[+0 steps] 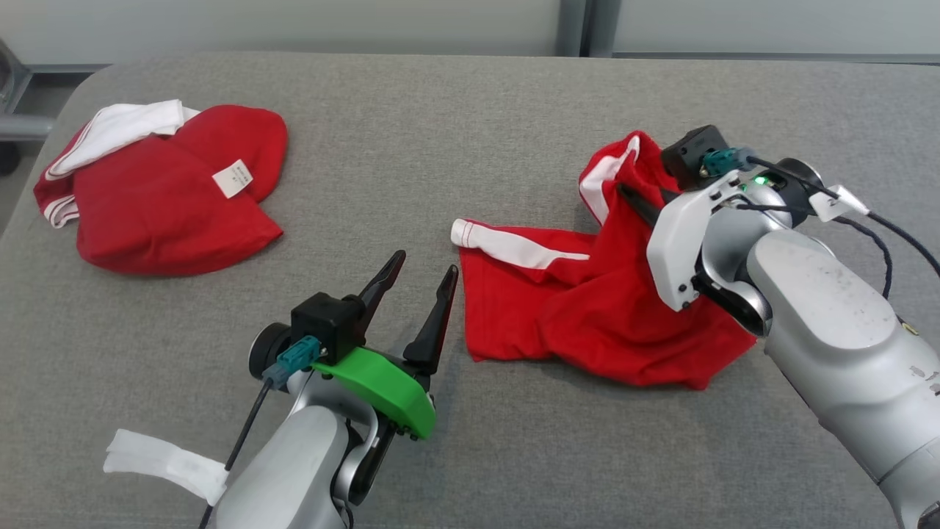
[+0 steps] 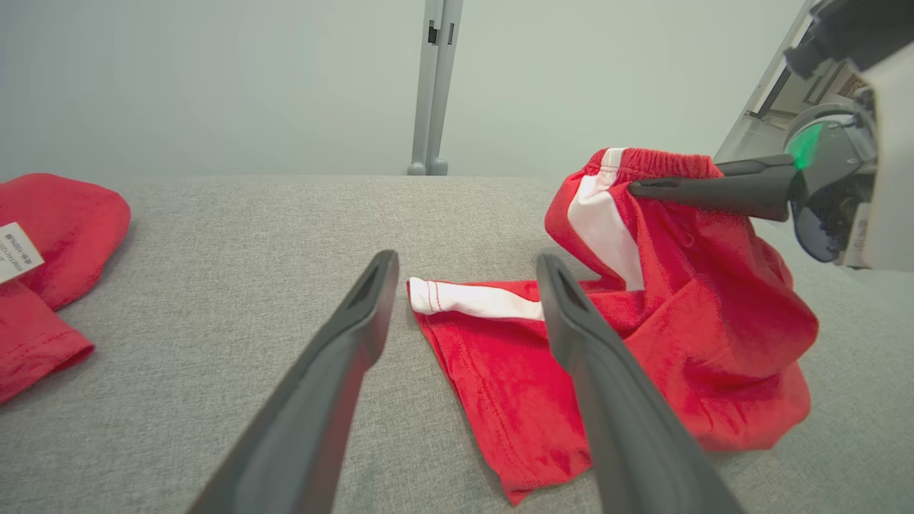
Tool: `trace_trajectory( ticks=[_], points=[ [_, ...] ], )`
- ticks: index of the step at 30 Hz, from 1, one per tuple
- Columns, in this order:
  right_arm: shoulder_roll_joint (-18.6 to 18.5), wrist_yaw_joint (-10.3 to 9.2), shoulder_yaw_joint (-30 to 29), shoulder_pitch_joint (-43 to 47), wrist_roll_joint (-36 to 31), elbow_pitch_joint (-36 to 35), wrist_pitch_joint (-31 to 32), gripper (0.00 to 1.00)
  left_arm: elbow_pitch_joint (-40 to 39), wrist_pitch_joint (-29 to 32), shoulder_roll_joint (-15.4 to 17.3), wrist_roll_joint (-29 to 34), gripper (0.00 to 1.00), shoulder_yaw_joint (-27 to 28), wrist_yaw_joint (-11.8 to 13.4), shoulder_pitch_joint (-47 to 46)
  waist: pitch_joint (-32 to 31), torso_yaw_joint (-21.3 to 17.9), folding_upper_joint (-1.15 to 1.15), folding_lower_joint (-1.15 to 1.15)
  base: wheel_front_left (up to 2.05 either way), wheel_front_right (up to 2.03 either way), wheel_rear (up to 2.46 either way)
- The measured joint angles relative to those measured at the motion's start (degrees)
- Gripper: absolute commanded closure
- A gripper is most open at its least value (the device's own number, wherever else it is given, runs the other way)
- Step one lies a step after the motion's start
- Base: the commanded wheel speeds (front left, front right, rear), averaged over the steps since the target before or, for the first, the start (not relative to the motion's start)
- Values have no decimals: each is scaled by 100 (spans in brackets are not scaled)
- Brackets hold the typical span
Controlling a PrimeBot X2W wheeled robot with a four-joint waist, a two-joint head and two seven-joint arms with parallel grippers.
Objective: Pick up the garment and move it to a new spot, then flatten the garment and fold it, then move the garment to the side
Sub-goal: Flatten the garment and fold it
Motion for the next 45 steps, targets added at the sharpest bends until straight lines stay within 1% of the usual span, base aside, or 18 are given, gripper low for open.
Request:
trace_trajectory(
  ticks=[3, 6, 10, 12, 18, 21, 23, 27, 28, 29, 31, 32, 33, 34, 40, 45],
  points=[
    [-26, 0, -321, 119, 163, -219, -528, 100, -26, 0, 27, 26, 0, 75, 1, 73, -51, -188, 0, 0, 0, 0, 0],
    [-48, 0, -572, 489, 272, -341, -976, 100, -63, 0, 37, 26, 0, 153, 45, 155, -100, -389, 0, 0, 0, 0, 0],
    [-97, -29, -677, 1205, 369, -383, -1439, 100, -127, 0, 99, 36, 0, 230, 49, 252, -154, -666, 0, 0, 0, 0, 0],
    [-90, -73, -702, 1536, 447, -386, -1644, 100, -160, 0, 143, 43, 0, 265, 51, 304, -173, -803, 0, 0, 0, 0, 0],
    [-75, -219, -780, 2348, 601, -261, -2076, 100, -244, 0, 169, 122, 0, 313, 51, 385, -202, -1201, 0, 0, 0, 0, 0],
    [-66, -270, -854, 2585, 645, -233, -2315, 100, -315, 0, 171, 153, 0, 323, 51, 402, -197, -1366, 0, 0, 0, 0, 0],
    [-36, -267, -955, 2659, 748, -241, -2419, 100, -350, 0, 170, 196, 0, 310, 49, 403, -186, -1453, 0, 0, 0, 0, 0],
    [-33, -265, -1006, 2776, 846, -235, -2425, 100, -355, 0, 164, 225, 0, 267, 43, 408, -158, -1524, 0, 0, 0, 0, 0],
    [-35, -259, -994, 2818, 844, -230, -2426, 89, -345, 0, 163, 225, 0, 264, 42, 411, -147, -1533, 0, 0, 0, 0, 0],
    [-35, -259, -985, 2848, 835, -220, -2435, 89, -330, 0, 163, 224, 0, 265, 42, 416, -139, -1538, 0, 0, 0, 0, 0],
    [-35, -258, -985, 2887, 828, -221, -2455, 62, -276, 0, 163, 197, 0, 278, 41, 434, -126, -1546, 0, 0, 0, 0, 0],
    [-31, -258, -990, 2898, 829, -220, -2457, 51, -231, 0, 163, 165, 0, 282, 35, 450, -121, -1550, 0, 0, 0, 0, 0],
    [-29, -247, -990, 2905, 828, -221, -2457, 5, -196, 0, 162, 102, 0, 293, 27, 482, -115, -1555, 0, 0, 0, 0, 0],
    [-30, -234, -984, 2905, 822, -221, -2457, 0, -168, 1, 160, 21, 0, 310, -12, 521, -109, -1560, 0, 0, 0, 0, 0],
    [-31, -157, -875, 2904, 719, -274, -2459, 0, 48, 174, 152, -354, 0, 459, -69, 558, -61, -1628, 0, 0, 0, 0, 0],
    [-87, -108, -922, 2894, 710, -491, -2505, 0, 235, 390, 175, -439, 0, 566, -164, 513, -6, -1770, 0, 0, 0, 0, 0]
  ],
)
